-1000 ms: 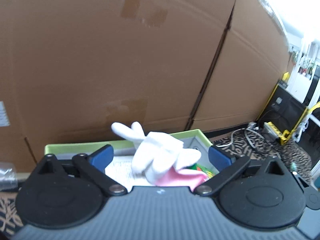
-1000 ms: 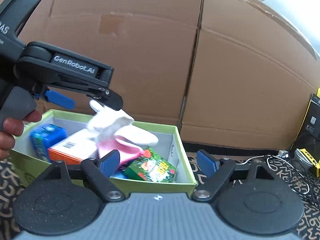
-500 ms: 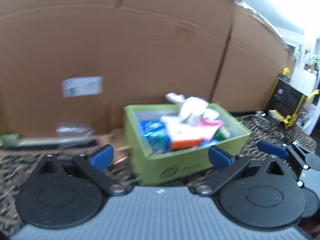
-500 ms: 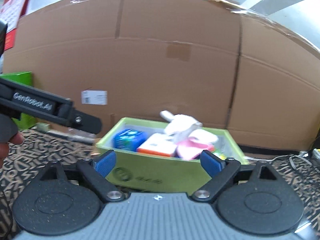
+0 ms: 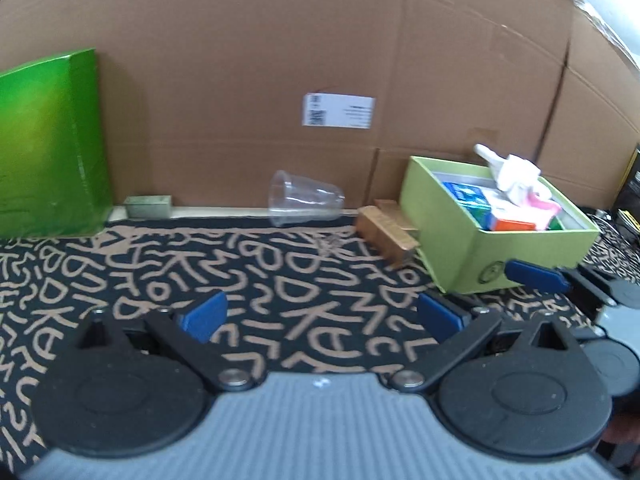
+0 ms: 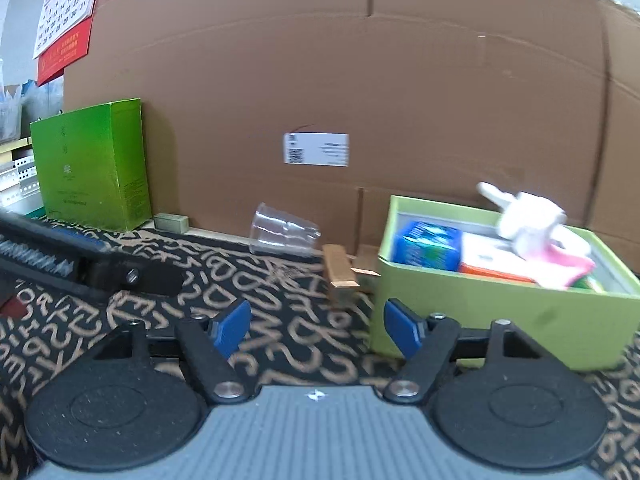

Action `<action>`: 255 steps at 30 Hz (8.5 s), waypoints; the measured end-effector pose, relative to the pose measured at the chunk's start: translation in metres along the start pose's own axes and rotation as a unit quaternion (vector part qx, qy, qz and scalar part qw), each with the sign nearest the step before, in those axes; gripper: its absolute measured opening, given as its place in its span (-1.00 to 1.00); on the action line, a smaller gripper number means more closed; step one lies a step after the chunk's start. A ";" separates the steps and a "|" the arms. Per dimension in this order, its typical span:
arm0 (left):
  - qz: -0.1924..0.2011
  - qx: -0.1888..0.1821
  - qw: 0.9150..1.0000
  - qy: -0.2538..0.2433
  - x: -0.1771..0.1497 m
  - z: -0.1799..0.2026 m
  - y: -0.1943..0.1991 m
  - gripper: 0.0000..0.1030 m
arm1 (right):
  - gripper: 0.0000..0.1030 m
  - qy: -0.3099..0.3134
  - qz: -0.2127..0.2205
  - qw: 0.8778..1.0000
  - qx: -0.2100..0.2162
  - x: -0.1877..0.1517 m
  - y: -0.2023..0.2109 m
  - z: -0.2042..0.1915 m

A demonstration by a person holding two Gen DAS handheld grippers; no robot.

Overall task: Organize objects
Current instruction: 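Grasp the clear plastic cup with the left tool while the right tool grasps a copper box, then carry the cup and copper box into the shoebox and open both tools, then grasp the grey-green small box with the left tool while the right tool grasps the second copper box, then carry both small boxes into the shoebox and open both tools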

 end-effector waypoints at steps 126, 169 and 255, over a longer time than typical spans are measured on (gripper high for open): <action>0.019 -0.149 0.980 -0.128 0.166 0.214 -0.180 -0.01 | -0.10 -0.104 0.066 0.981 -0.152 0.056 -0.015 0.242; 0.000 -0.028 0.999 -0.015 0.006 0.036 -0.010 1.00 | 0.92 -0.101 -0.032 0.989 -0.105 -0.011 0.047 0.066; 0.031 -0.160 0.979 -0.121 0.041 0.087 -0.024 0.19 | -0.34 -0.078 0.047 0.994 -0.060 0.004 0.105 0.095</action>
Point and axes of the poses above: each gripper's, at about its wrist camera, not at the fingertips, and y roughly against the way its jaws point, z to its right, x to its top, the point moved 1 cm from there along -y, roughly the way its jaws point, and after that the axes turned 13 degrees about -y, right-handed, at the moved point
